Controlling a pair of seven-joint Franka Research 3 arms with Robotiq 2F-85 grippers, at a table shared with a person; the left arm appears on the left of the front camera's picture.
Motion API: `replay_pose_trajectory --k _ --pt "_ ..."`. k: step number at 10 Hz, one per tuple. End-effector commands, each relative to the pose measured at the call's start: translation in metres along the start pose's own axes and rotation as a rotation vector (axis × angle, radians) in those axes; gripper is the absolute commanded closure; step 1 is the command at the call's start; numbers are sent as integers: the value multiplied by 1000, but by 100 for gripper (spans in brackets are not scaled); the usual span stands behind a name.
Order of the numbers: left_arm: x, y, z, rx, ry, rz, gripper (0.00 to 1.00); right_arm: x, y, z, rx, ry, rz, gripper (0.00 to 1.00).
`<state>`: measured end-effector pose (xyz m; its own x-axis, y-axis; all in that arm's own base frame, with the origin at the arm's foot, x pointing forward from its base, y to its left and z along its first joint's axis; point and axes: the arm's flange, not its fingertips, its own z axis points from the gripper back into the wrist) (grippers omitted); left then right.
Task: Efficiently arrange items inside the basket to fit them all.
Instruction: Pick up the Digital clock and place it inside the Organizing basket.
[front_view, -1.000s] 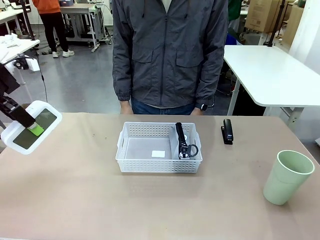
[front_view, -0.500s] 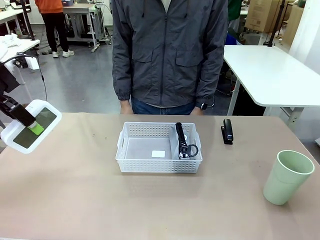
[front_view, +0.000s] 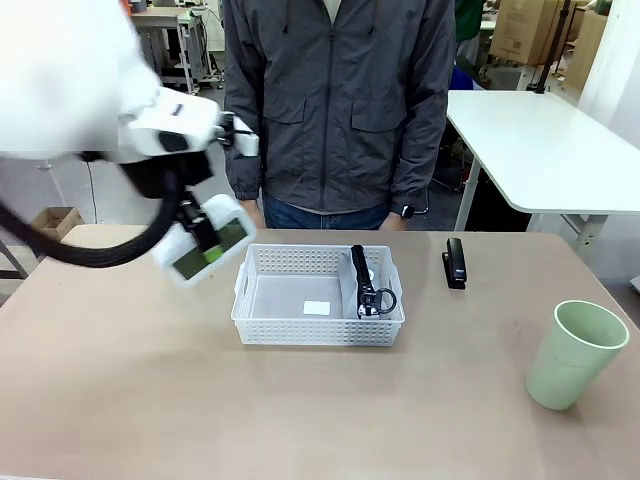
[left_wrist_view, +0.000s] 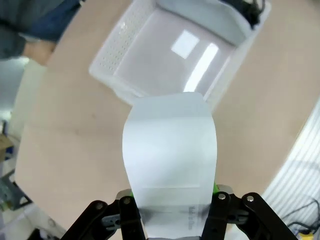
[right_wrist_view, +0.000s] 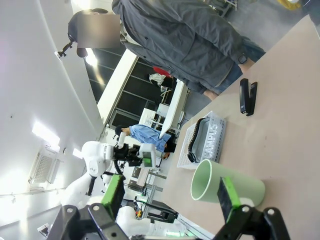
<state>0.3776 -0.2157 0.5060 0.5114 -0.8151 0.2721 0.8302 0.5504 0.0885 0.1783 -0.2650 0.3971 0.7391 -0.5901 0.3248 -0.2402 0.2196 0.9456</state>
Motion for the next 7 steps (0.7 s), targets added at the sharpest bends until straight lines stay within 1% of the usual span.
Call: replay_pose_trajectory --k 1,2,3,4,6,7 --pt "43 37 -27 13 -17 -64 50 3 0 -1 14 -13 28 0" --pt "66 40 -51 32 -56 -89 50 3 0 -1 14 -13 28 0" --pt "80 38 -74 24 -28 -129 50 3 0 -1 14 -13 28 0" --pt "92 34 -91 -20 10 -158 50 3 0 -1 14 -13 28 0" --pt "104 25 -125 -52 61 -176 50 3 0 -1 14 -13 28 0" --pt "107 20 -138 -99 78 -178 50 3 0 -1 14 -13 28 0"
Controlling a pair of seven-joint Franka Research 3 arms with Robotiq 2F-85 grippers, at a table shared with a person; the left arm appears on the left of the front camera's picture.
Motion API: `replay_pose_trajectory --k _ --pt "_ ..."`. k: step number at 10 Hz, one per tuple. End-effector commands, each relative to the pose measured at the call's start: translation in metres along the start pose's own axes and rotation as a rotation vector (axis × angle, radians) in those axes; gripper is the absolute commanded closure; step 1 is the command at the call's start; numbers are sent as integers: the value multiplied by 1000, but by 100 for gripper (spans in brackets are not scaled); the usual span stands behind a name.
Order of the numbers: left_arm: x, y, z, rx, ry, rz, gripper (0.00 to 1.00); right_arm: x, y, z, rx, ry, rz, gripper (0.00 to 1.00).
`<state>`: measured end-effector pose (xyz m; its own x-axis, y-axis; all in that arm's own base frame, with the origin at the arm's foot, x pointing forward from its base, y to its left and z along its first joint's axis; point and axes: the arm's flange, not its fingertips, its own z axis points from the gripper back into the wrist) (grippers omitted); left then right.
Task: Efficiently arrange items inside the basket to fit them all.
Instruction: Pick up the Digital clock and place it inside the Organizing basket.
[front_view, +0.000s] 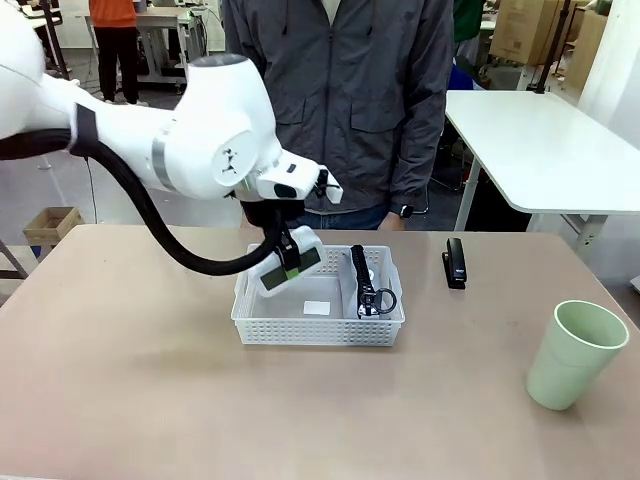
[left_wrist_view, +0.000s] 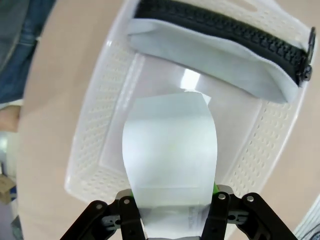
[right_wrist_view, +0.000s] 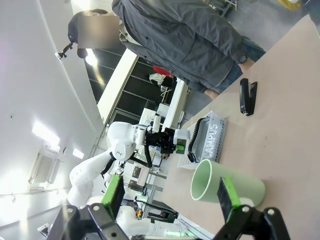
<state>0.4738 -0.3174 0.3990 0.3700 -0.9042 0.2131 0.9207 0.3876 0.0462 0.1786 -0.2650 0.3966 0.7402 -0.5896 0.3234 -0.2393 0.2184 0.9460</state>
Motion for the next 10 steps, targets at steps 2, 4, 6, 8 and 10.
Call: replay_pose_trajectory --k 2,4,6,8,10 --pt "7 2 -15 -16 47 -68 50 3 1 -1 13 -14 29 0" --pt "7 4 -30 -61 66 -110 50 3 1 -1 13 -14 29 0" --pt "5 8 -37 -90 75 -102 50 3 1 -1 13 -14 29 0" --pt "5 9 -36 -87 75 -100 50 3 1 -1 13 -14 29 0" --pt "7 9 -37 -100 89 -106 50 3 1 -1 13 -14 29 0"
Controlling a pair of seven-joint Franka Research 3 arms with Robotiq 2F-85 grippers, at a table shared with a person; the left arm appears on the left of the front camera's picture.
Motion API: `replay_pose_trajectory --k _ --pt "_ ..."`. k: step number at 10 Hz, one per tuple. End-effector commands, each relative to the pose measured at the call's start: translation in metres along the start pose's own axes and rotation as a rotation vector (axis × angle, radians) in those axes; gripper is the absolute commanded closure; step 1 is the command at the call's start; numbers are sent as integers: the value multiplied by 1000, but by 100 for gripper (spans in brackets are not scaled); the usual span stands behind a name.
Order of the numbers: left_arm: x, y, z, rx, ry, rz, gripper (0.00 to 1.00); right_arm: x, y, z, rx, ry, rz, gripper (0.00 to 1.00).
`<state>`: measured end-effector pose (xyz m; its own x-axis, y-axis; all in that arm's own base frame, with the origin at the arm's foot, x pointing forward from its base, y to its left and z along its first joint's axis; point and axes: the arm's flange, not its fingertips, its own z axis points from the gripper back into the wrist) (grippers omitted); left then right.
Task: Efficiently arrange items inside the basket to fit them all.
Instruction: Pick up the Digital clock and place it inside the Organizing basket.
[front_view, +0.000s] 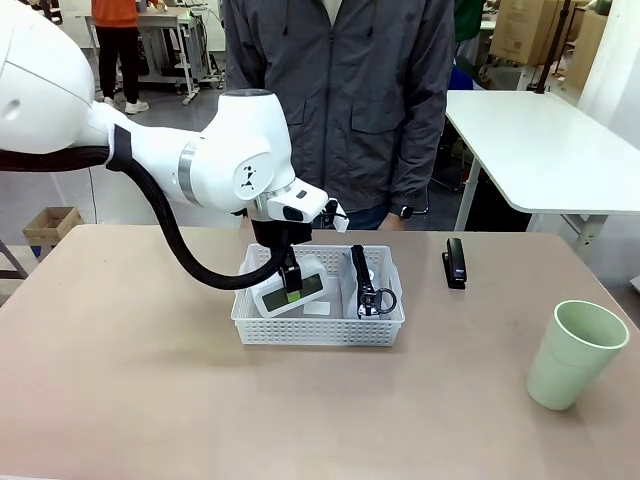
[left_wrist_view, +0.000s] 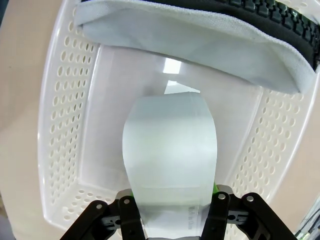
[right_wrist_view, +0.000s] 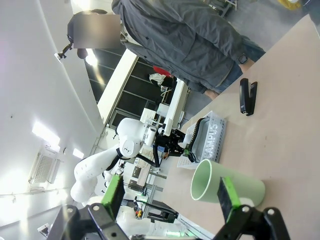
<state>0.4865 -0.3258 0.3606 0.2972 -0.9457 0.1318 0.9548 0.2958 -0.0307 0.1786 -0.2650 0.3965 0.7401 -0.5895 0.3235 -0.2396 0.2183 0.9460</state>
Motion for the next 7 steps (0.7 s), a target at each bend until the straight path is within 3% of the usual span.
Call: replay_pose_trajectory --k 1,2,7 --pt "2 3 5 -14 5 -29 17 3 1 -1 13 -14 29 0" --pt "2 2 6 -14 -5 -41 0 3 1 -1 13 -14 29 0" --pt "0 -3 26 -9 -46 -53 0 3 1 -1 13 -14 29 0"
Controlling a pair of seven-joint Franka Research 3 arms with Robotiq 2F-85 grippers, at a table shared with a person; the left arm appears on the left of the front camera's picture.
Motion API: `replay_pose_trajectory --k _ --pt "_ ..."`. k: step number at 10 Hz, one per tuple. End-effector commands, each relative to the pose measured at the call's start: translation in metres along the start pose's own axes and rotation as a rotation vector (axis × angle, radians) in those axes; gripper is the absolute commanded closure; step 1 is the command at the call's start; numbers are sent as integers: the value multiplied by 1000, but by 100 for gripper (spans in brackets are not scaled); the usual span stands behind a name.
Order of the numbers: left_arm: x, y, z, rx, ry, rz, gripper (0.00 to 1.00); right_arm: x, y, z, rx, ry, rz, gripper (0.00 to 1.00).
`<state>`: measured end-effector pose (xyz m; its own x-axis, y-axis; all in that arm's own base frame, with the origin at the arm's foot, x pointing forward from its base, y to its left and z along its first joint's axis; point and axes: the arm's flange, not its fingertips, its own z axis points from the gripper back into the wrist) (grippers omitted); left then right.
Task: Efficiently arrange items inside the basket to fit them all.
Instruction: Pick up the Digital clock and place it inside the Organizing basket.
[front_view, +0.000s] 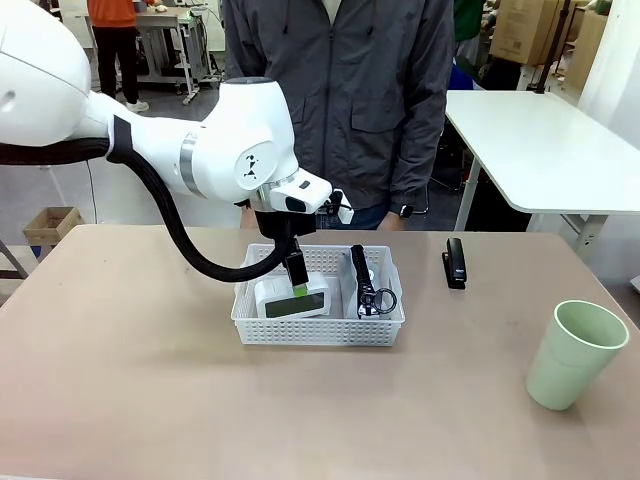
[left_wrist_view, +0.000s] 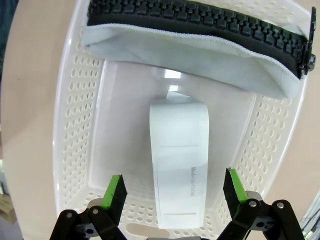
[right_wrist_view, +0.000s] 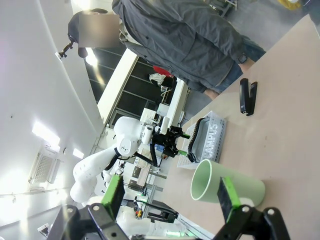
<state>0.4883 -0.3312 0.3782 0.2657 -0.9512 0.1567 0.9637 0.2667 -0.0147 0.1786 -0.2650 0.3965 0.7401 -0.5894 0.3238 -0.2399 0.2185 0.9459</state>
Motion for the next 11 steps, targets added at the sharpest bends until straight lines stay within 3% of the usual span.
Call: replay_pose_trajectory --k 1,2,3,6,8,9,11 --pt "-13 -7 30 -38 -14 5 0 3 1 -1 13 -14 29 0" --pt "-27 -16 60 -88 -27 41 0 3 1 -1 13 -14 29 0" --pt "-50 -27 95 -158 -136 40 0 3 1 -1 13 -14 29 0" --pt "-178 -56 189 -194 -454 269 0 3 1 -1 13 -14 29 0" --pt "-282 -67 206 -241 -682 465 0 3 1 -1 13 -14 29 0" --pt "-323 -67 198 -384 -814 440 0 3 1 -1 13 -14 29 0" --pt "-410 -59 175 -463 -1006 613 0 3 1 -1 13 -14 29 0"
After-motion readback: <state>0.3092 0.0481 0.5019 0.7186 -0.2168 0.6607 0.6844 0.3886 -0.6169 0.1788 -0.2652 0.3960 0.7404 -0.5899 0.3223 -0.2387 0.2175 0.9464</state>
